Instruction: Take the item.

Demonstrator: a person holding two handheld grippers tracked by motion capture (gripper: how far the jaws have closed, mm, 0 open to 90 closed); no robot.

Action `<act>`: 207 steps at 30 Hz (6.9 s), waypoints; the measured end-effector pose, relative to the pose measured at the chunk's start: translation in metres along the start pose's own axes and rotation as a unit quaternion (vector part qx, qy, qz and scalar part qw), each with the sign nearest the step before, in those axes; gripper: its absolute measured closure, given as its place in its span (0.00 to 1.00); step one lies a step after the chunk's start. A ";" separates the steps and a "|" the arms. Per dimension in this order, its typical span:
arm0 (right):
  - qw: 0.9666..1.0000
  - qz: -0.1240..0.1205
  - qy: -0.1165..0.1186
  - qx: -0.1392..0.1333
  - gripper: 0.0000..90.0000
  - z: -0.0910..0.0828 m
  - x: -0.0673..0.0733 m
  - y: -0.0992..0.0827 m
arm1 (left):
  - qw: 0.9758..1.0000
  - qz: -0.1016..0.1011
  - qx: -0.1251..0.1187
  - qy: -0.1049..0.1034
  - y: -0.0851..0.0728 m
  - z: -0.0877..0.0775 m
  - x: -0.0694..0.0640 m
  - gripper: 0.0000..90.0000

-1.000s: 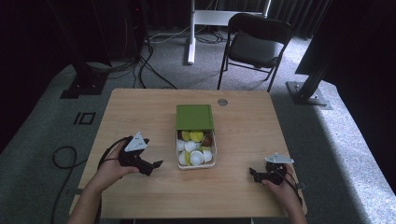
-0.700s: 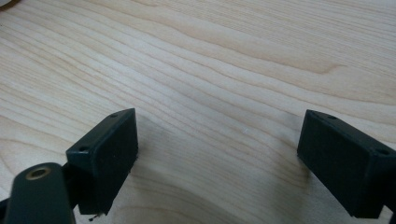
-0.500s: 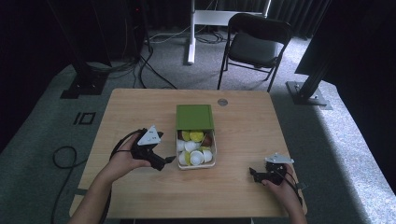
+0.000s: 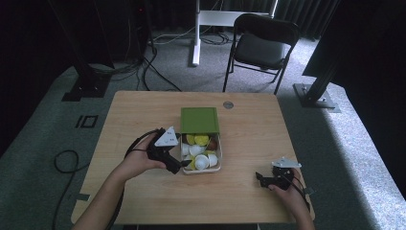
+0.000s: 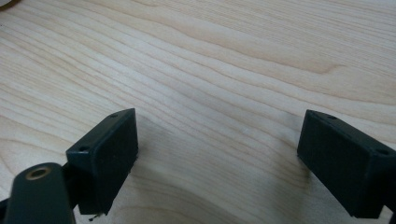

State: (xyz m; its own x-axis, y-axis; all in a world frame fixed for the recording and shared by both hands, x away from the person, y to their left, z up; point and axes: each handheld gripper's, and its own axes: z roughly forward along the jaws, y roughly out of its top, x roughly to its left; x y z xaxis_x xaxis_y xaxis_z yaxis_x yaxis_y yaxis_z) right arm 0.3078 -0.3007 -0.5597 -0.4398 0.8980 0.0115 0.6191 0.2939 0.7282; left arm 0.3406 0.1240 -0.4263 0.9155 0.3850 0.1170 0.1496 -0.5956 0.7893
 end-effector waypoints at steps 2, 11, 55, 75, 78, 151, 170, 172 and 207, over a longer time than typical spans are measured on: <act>1.000 0.000 0.000 0.000 0.13 0.000 0.000 0.000 | 1.000 0.008 0.001 -0.003 0.003 0.004 -0.002 0.01; 1.000 0.000 0.000 0.000 0.13 0.000 0.000 0.000 | 0.999 0.030 0.016 -0.036 0.015 0.030 -0.011 0.01; 1.000 -0.003 0.002 -0.001 0.14 0.000 0.000 0.000 | 0.988 0.037 0.135 -0.070 0.020 0.087 -0.016 0.27; 1.000 -0.003 0.002 -0.001 0.14 0.000 0.000 0.000 | 0.977 0.046 0.198 -0.060 0.016 0.100 -0.016 0.33; 1.000 -0.003 0.002 -0.001 0.14 0.000 0.000 0.000 | 0.977 0.040 0.201 -0.063 0.017 0.100 -0.016 0.33; 1.000 -0.003 0.002 0.000 0.13 0.000 0.000 0.000 | 0.982 0.002 0.166 -0.092 0.015 0.080 -0.013 0.46; 1.000 -0.004 0.002 0.000 0.13 0.000 0.000 0.000 | 0.993 -0.028 0.106 -0.045 0.028 0.026 0.000 0.46; 1.000 -0.005 0.002 0.000 0.13 0.000 0.000 0.000 | 0.994 -0.033 0.101 -0.037 0.028 0.020 0.003 0.46; 1.000 -0.004 0.002 0.000 0.13 0.000 0.000 0.000 | 0.943 -0.230 -0.056 0.233 -0.067 -0.044 0.069 0.46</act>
State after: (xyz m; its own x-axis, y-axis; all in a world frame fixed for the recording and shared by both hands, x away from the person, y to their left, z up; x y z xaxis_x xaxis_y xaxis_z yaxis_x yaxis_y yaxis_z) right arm 0.3076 -0.3005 -0.5597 -0.4479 0.8940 0.0091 0.6161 0.3012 0.7278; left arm 0.3772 0.2214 -0.4441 0.4957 0.8682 -0.0217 0.4273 -0.2221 0.8764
